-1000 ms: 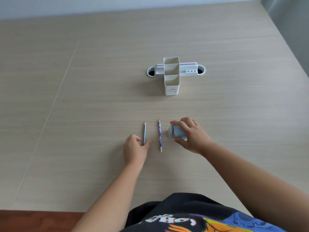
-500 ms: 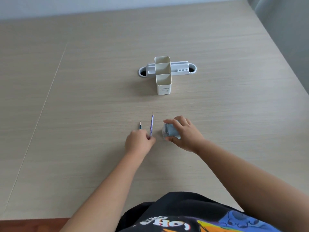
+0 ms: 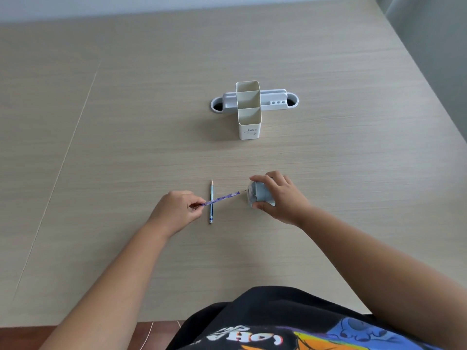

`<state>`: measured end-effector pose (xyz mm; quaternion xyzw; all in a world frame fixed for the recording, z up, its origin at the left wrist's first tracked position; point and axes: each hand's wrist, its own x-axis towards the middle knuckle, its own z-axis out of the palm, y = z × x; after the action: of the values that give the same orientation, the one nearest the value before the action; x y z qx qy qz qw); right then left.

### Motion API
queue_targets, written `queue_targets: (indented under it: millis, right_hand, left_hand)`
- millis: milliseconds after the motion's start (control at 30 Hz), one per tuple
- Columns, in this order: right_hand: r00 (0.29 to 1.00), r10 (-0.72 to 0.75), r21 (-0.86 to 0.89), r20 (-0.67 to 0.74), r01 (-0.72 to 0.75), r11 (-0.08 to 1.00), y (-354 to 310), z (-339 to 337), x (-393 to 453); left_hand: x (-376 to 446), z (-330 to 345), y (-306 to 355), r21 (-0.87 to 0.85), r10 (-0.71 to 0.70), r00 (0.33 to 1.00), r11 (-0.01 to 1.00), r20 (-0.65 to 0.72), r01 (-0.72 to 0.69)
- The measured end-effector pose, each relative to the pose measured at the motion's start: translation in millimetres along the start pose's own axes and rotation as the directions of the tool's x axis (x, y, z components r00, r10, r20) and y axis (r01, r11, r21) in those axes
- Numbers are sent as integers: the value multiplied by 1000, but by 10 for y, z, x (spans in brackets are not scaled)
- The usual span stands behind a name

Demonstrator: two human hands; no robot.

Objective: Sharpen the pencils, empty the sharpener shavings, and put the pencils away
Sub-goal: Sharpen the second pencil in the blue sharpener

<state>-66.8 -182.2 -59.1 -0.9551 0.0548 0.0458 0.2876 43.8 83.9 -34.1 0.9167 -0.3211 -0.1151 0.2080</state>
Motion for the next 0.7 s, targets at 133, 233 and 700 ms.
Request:
queue_targets:
  millis: [133,233,700]
  right_hand:
    - [1000,6,17,0,-6,1000,-19,-5,-11]
    - [1000,11,18,-2,-10,1000,-25,-12,-16]
    - [1000,6,11,3,-6,1000,-49,-22,-23]
  left_hand:
    - [49,-3,-39,39,46,999,998,6,-46]
    - [89,-1,-43,73,73,997,995,12,-74]
    - [260,-31,113,108,221,975,970,-9,-218]
